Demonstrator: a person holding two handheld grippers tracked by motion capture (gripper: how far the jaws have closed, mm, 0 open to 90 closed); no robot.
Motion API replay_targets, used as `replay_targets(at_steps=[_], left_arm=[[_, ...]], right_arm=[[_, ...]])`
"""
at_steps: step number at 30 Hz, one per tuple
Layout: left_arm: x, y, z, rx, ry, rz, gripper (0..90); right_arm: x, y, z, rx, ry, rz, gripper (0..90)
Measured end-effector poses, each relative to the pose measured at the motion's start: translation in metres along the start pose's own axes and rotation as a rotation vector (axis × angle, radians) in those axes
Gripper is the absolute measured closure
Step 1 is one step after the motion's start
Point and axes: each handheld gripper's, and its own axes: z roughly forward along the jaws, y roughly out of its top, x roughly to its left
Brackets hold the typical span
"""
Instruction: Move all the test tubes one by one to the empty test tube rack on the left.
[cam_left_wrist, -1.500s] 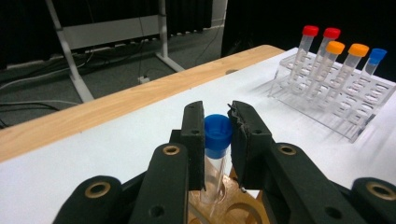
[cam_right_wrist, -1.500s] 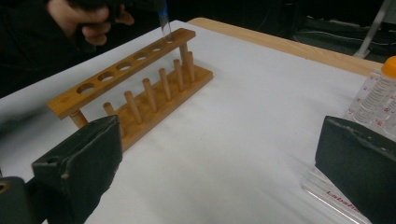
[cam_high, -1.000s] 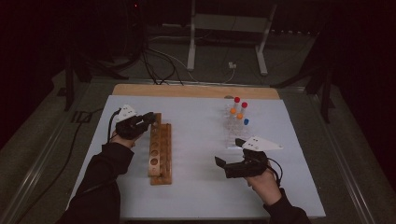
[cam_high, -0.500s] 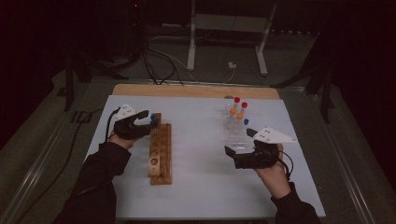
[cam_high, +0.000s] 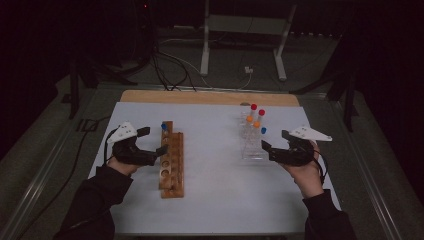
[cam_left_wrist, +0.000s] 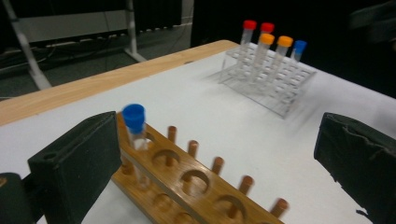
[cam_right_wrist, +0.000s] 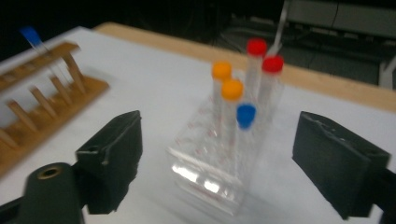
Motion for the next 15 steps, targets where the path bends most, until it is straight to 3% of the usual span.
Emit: replay_targets(at_steps=[7, 15], left_arm=[[-0.010, -0.006, -0.007, -0.012, -0.012, 0.008, 1.5], [-0.010, -0.006, -0.011, -0.022, -0.015, 0.007, 1.5]], right_arm=[[-0.013, -0.014, 0.024, 0.099, 0.015, 0.023, 38.5], [-0.023, -0.015, 0.047, 0.143, -0.005, 0.069, 55.6]])
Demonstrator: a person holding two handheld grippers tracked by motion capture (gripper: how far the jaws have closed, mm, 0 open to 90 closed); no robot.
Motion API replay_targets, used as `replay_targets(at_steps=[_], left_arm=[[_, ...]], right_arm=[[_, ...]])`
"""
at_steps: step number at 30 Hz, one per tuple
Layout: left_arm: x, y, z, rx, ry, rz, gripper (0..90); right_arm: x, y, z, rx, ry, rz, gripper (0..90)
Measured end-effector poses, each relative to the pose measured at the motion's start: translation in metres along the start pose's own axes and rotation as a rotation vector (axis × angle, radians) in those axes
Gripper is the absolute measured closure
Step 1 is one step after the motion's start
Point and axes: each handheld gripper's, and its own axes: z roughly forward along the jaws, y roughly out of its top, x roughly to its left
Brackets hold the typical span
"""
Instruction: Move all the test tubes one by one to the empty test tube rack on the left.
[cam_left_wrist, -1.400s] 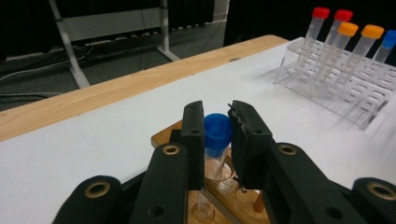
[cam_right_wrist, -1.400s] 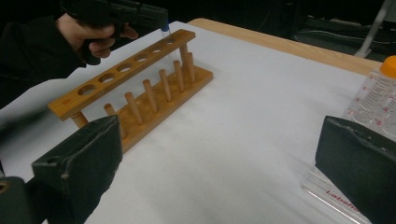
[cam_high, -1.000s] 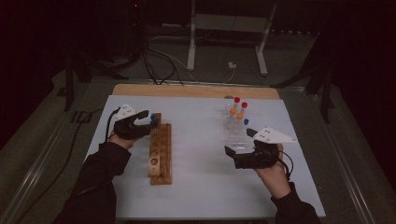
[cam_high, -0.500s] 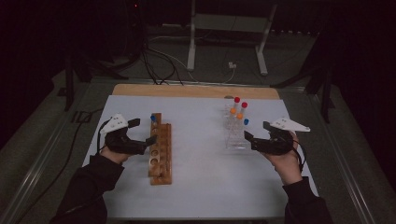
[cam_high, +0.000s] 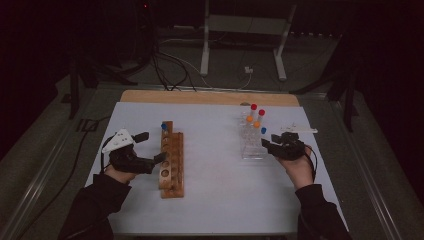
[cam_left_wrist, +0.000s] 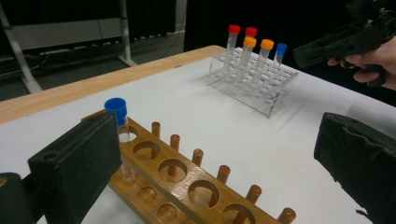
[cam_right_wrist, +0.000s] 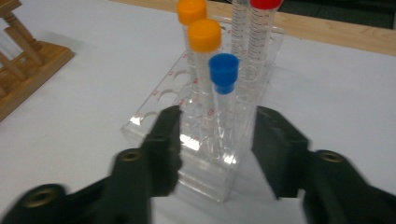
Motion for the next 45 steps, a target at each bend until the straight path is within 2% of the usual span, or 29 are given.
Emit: replay_targets(at_steps=[2, 4, 6, 9, 18, 24, 30, 36, 40, 45], left_arm=[[0.000, -0.001, 0.000, 0.002, 0.000, 0.000, 1.5], [0.001, -0.001, 0.001, 0.003, -0.001, 0.000, 1.5], [0.001, -0.001, 0.001, 0.004, -0.001, 0.003, 1.5], [0.001, -0.001, 0.000, 0.004, -0.003, 0.004, 1.5], [0.003, -0.001, 0.000, 0.011, 0.008, 0.003, 1.5], [0.003, -0.002, 0.001, 0.017, 0.007, 0.006, 1.5], [0.003, 0.000, 0.000, 0.018, 0.003, 0.004, 1.5], [0.002, 0.005, -0.003, 0.019, -0.010, 0.007, 1.5], [-0.001, 0.009, -0.004, 0.015, -0.031, 0.012, 1.6], [-0.007, 0.015, -0.003, 0.029, -0.059, 0.024, 1.6]], right_arm=[[-0.002, 0.002, 0.005, 0.007, 0.006, 0.019, 57.2], [-0.004, 0.003, 0.010, 0.025, -0.005, 0.014, 59.5], [-0.005, 0.004, 0.015, 0.026, 0.003, 0.025, 60.9], [-0.006, 0.005, 0.019, 0.025, -0.013, 0.025, 64.6], [-0.003, 0.006, 0.028, 0.042, -0.039, -0.010, 74.9], [-0.001, 0.007, 0.029, 0.039, -0.054, -0.033, 77.3], [0.000, 0.015, 0.018, -0.001, -0.063, -0.039, 77.5], [0.003, 0.028, -0.002, -0.032, -0.059, -0.049, 77.5], [0.006, 0.038, -0.018, -0.050, -0.063, -0.059, 77.5], [0.013, 0.048, -0.035, -0.067, -0.047, -0.076, 77.5]])
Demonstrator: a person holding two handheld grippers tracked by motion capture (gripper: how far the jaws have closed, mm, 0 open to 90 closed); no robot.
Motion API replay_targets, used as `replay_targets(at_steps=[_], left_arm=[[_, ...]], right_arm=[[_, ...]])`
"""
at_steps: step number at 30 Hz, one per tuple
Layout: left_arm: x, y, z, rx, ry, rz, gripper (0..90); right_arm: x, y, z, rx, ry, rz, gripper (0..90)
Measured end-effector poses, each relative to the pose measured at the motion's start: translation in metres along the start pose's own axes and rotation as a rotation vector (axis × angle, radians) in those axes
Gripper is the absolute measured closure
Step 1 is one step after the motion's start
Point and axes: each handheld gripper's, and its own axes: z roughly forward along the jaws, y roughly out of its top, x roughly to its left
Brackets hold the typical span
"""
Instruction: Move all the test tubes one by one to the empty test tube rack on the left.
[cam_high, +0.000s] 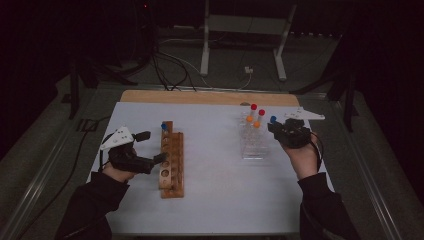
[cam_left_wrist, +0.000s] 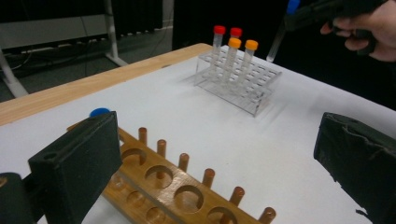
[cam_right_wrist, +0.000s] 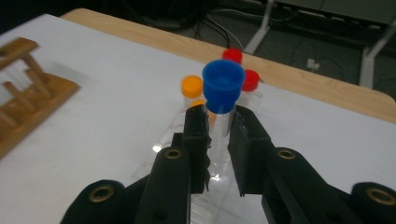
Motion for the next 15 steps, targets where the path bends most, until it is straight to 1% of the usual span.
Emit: replay_targets(at_steps=[2, 3, 7, 8, 9, 12, 15], left_arm=[[-0.002, 0.003, 0.001, 0.005, -0.011, 0.003, 1.7], [-0.004, 0.004, 0.002, 0.008, -0.024, 0.006, 1.8], [-0.008, 0.009, 0.005, 0.009, -0.046, 0.003, 1.8], [-0.008, 0.009, 0.005, 0.009, -0.046, 0.003, 1.8], [-0.011, 0.011, 0.007, 0.010, -0.060, 0.003, 1.8], [-0.013, 0.014, 0.008, 0.013, -0.067, 0.010, 1.8], [-0.018, 0.018, 0.013, 0.021, -0.096, 0.012, 1.8]], right_arm=[[0.003, 0.002, -0.005, -0.004, 0.013, -0.010, 77.5], [0.005, 0.003, -0.008, -0.005, 0.021, -0.016, 77.4], [0.015, 0.003, -0.014, -0.007, 0.056, -0.035, 77.5], [0.018, 0.002, -0.015, -0.007, 0.065, -0.041, 77.5], [0.021, 0.000, -0.015, -0.005, 0.078, -0.043, 77.4], [0.031, -0.004, -0.015, 0.005, 0.106, -0.065, 77.4], [0.041, -0.010, -0.014, 0.009, 0.139, -0.073, 77.4]])
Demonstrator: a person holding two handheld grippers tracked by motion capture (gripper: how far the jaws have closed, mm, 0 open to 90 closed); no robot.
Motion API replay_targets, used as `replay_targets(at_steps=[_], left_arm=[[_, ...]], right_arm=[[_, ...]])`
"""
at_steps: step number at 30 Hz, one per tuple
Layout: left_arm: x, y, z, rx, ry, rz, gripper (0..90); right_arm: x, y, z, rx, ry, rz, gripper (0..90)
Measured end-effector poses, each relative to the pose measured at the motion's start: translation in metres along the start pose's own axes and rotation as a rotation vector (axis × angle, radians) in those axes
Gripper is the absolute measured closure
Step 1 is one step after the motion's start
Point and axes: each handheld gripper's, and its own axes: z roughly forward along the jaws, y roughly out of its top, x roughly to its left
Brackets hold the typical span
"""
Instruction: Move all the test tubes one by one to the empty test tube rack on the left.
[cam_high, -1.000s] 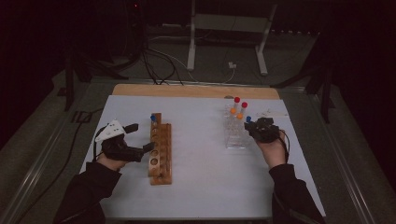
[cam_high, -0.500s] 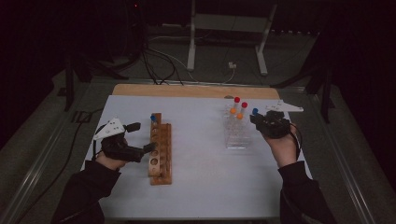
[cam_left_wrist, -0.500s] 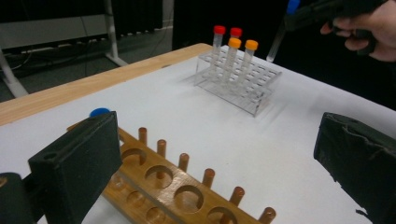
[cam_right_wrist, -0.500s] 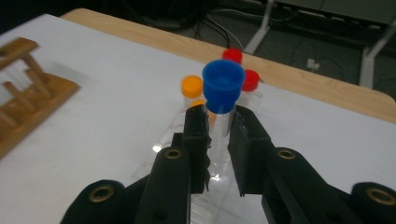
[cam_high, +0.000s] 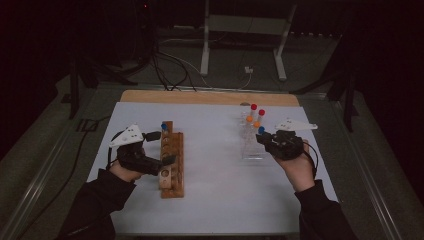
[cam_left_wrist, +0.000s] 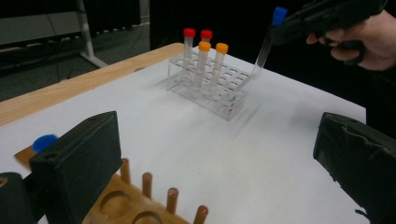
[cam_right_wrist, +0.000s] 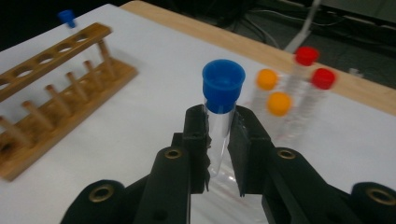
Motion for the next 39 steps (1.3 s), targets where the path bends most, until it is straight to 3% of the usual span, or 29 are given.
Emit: replay_targets(at_steps=[14, 27, 39], left_arm=[[-0.023, 0.011, 0.033, 0.023, -0.103, 0.032, 1.8], [-0.046, 0.012, 0.063, 0.039, -0.190, 0.049, 7.4], [-0.058, 0.016, 0.078, 0.051, -0.215, 0.088, 37.8]], right_arm=[[0.047, -0.021, 0.016, 0.030, 0.150, -0.040, 77.5], [0.086, -0.024, 0.026, 0.042, 0.255, -0.103, 77.4], [0.102, -0.024, 0.029, 0.055, 0.291, -0.137, 77.4]])
